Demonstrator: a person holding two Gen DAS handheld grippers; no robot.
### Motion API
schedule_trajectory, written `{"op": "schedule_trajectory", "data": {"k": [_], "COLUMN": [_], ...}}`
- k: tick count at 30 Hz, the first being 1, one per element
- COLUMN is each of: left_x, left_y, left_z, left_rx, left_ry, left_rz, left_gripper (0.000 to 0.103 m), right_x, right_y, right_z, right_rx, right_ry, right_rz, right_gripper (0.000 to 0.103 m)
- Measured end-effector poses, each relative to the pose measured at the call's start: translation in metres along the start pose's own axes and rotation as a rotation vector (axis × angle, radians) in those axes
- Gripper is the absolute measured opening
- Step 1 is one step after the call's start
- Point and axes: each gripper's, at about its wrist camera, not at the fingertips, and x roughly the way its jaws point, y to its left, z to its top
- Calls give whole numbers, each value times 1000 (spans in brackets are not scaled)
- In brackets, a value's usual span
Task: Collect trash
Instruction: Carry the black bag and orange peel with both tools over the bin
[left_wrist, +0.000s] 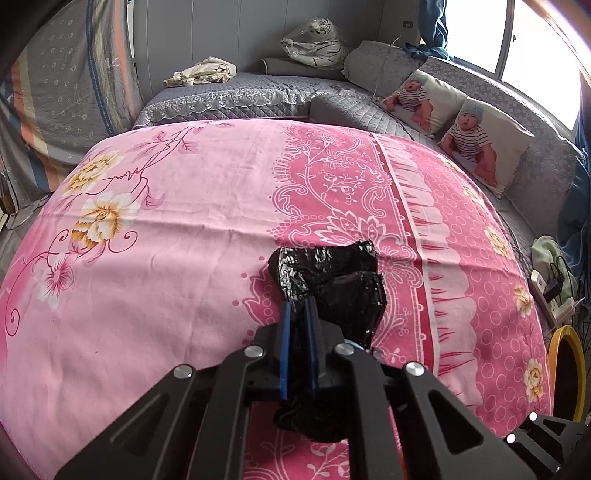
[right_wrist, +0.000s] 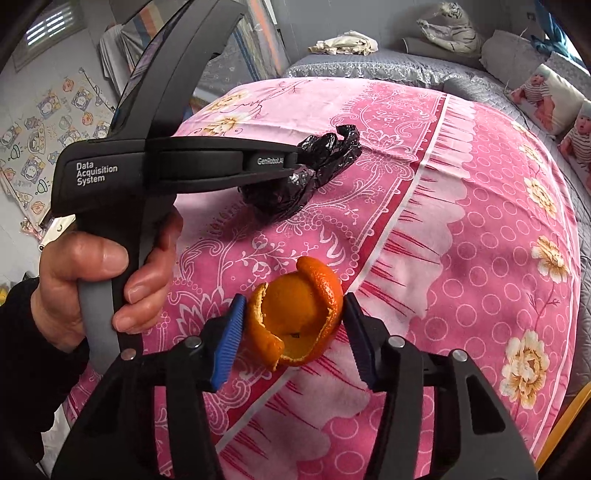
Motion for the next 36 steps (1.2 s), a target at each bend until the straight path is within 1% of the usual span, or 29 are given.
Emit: {"op": "schedule_trajectory", "data": {"k": [3, 7, 12, 16, 20, 26, 29, 32, 36], "left_x": [-12, -34, -69, -100, -124, -158, -174, -191, -208], "left_y": [2, 1, -12, -28, -45, -79, -97, -115, -138], "left_z": [1, -1, -15, -31, -48, -72, -81, -89, -95], "left_rx": [-5, -1, 15, 41, 59, 116, 153, 192, 238], "left_ry": [-22, -59, -100, -124, -131, -146, -165, -196, -215], "left_rz": [4, 0, 10, -3, -38, -118, -169, -204, -253], "left_gripper": [6, 6, 6, 6, 6, 6, 6, 6, 6], "right_x": [-9, -27, -54, -77, -99, -135, -149, -164, -183], "right_y": [-6, -12, -29, -49, -67, -84, -92, -104, -124], "right_z": [-1, -6, -17, -32, -48, -72, -79, -87, -97], "right_rx": [22, 28, 66, 124, 180, 232, 252, 282, 332], "right_ry": [-5, -27, -38, -36, -50, -107, -139, -168, -215], "right_rz": [23, 26, 44, 61, 52, 21, -8, -34, -75], "right_gripper": [48, 47, 47, 46, 46, 46, 46, 46, 46]}}
